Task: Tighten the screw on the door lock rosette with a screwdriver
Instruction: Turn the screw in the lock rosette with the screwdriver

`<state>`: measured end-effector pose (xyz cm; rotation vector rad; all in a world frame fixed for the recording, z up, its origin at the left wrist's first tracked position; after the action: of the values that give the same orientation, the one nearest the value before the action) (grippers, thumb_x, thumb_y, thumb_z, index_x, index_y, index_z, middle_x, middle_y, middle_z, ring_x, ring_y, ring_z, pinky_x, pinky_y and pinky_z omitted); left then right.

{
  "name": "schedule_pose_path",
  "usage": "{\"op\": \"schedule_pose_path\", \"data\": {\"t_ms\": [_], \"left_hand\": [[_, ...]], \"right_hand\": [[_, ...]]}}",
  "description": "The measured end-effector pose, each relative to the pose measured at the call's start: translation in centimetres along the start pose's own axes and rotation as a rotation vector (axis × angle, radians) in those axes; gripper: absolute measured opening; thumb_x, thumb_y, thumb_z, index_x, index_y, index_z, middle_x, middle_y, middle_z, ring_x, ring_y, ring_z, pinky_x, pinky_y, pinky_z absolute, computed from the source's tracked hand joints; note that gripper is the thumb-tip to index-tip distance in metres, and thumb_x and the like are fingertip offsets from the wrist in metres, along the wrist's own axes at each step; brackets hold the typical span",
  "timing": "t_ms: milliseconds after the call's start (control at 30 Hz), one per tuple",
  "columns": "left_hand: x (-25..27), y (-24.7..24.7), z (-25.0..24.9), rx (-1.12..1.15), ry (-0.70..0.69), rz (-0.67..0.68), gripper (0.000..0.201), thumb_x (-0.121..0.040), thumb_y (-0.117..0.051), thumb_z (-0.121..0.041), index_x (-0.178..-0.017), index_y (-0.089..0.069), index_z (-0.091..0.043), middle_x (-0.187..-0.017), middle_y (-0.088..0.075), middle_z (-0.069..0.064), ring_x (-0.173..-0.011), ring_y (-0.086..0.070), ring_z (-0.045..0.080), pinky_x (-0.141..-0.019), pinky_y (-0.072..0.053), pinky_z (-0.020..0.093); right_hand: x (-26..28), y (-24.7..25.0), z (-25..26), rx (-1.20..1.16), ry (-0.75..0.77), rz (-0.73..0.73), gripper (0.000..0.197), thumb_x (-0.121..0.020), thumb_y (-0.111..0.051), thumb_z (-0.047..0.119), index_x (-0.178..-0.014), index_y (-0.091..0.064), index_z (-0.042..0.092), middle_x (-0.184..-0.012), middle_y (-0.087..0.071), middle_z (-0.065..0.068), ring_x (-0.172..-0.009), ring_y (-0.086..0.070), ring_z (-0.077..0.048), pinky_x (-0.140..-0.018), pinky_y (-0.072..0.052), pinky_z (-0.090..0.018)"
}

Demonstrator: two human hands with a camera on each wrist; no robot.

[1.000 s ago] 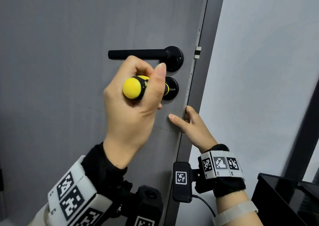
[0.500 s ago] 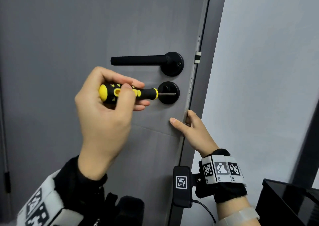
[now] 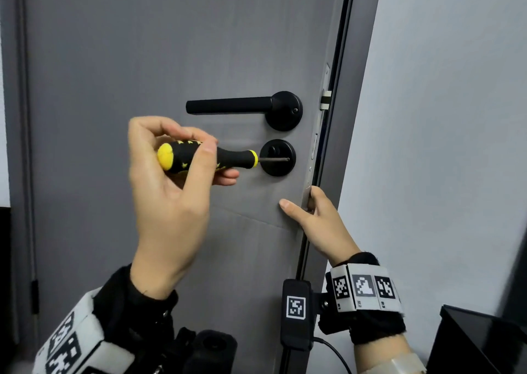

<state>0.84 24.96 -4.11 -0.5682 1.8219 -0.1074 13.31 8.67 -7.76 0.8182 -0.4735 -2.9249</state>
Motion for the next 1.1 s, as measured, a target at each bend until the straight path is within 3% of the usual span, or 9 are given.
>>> {"op": "schedule_pose_path", "data": {"t_ms": [100, 267, 400, 500, 633, 733, 867, 967, 1100], "left_hand": [[-0.3, 0.8, 0.2, -0.06, 0.025, 0.04, 0.015, -0.091, -0.049, -0.006, -0.086, -0.046, -0.02, -0.09, -0.068, 0.006, -0.066, -0.072, 0.02, -0.062, -0.06, 0.033], [-0.5, -0.3, -0.1, -0.107, -0.012, -0.056, 0.013, -0.084, -0.052, -0.005, -0.078, -0.054, -0.016, -0.08, -0.068, 0.012, -0.057, -0.07, 0.022, -0.051, -0.058, 0.034], [-0.4, -0.8, -0.6, -0.252, -0.095, -0.099, 0.014, -0.091, -0.058, -0.028, -0.079, -0.055, -0.023, -0.077, -0.069, 0.007, -0.05, -0.065, 0.018, -0.046, -0.053, 0.033], [-1.0, -0.2, -0.4, -0.501, -0.137, -0.083, 0.024, -0.09, -0.054, -0.044, -0.08, -0.056, -0.022, -0.065, -0.065, 0.0, -0.055, -0.063, 0.019, -0.056, -0.048, 0.037], [-1.0, 0.1, -0.1, -0.535, -0.154, -0.094, 0.018, -0.091, -0.053, -0.039, -0.081, -0.054, -0.023, -0.063, -0.055, -0.019, -0.063, -0.053, 0.008, -0.057, -0.037, 0.015], [-0.5, 0.1, -0.2, -0.478, -0.142, -0.031, 0.011, -0.091, -0.053, -0.031, -0.086, -0.05, -0.022, -0.072, -0.056, -0.024, -0.066, -0.053, 0.011, -0.057, -0.038, 0.015], [-0.6, 0.6, -0.1, -0.362, -0.085, 0.036, 0.009, -0.086, -0.051, -0.018, -0.085, -0.047, -0.027, -0.077, -0.06, -0.009, -0.066, -0.059, 0.024, -0.052, -0.045, 0.031], [-0.8, 0.3, -0.1, -0.181, -0.018, 0.018, 0.016, -0.083, -0.05, -0.008, -0.079, -0.05, -0.023, -0.091, -0.067, 0.01, -0.056, -0.064, 0.026, -0.039, -0.045, 0.024], [-0.4, -0.7, -0.1, -0.095, -0.03, -0.072, 0.008, -0.094, -0.054, -0.015, -0.09, -0.06, -0.017, -0.088, -0.071, 0.009, -0.044, -0.062, 0.022, -0.041, -0.05, 0.027]], "right_hand": [[0.0, 0.0, 0.0, 0.003, -0.007, -0.002, 0.049, -0.07, -0.066, 0.048, -0.11, -0.055, 0.022, -0.11, -0.068, 0.009, -0.106, -0.063, -0.015, -0.099, -0.048, -0.044], [0.0, 0.1, 0.1, 0.014, -0.016, 0.006, 0.045, -0.074, -0.066, 0.045, -0.111, -0.054, 0.022, -0.112, -0.067, 0.008, -0.107, -0.062, -0.016, -0.099, -0.048, -0.043], [0.1, 0.0, 0.1, 0.02, -0.013, 0.01, 0.051, -0.068, -0.064, 0.052, -0.109, -0.055, 0.023, -0.112, -0.068, 0.008, -0.107, -0.062, -0.017, -0.099, -0.048, -0.044], [0.0, 0.0, 0.2, 0.023, -0.012, 0.008, 0.056, -0.065, -0.063, 0.054, -0.11, -0.055, 0.022, -0.113, -0.067, 0.007, -0.108, -0.062, -0.017, -0.1, -0.047, -0.044], [-0.1, -0.1, 0.3, 0.039, -0.016, 0.009, 0.066, -0.056, -0.06, 0.061, -0.11, -0.054, 0.023, -0.113, -0.067, 0.007, -0.109, -0.062, -0.018, -0.1, -0.047, -0.045], [-0.1, -0.1, 0.3, 0.039, -0.02, 0.012, 0.066, -0.054, -0.059, 0.063, -0.108, -0.054, 0.025, -0.113, -0.067, 0.008, -0.109, -0.062, -0.018, -0.1, -0.048, -0.044], [-0.1, 0.0, 0.3, 0.026, -0.026, 0.011, 0.064, -0.057, -0.061, 0.06, -0.11, -0.054, 0.024, -0.113, -0.067, 0.008, -0.109, -0.062, -0.018, -0.1, -0.047, -0.044], [-0.2, -0.1, 0.3, 0.018, -0.03, 0.01, 0.065, -0.055, -0.061, 0.061, -0.108, -0.054, 0.024, -0.113, -0.067, 0.008, -0.11, -0.062, -0.018, -0.101, -0.047, -0.045], [-0.2, -0.1, 0.2, 0.022, -0.036, 0.021, 0.052, -0.053, -0.06, 0.063, -0.097, -0.052, 0.036, -0.113, -0.066, 0.01, -0.11, -0.061, -0.017, -0.101, -0.047, -0.045]]}}
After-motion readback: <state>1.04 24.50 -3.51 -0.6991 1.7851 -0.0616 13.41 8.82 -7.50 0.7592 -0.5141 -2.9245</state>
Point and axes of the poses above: each hand's wrist, its own x-axis away from the middle knuckle, its own y-axis out of the back of the hand, z = x × y, the point moved 1 cm from there along -x, towards the middle knuckle
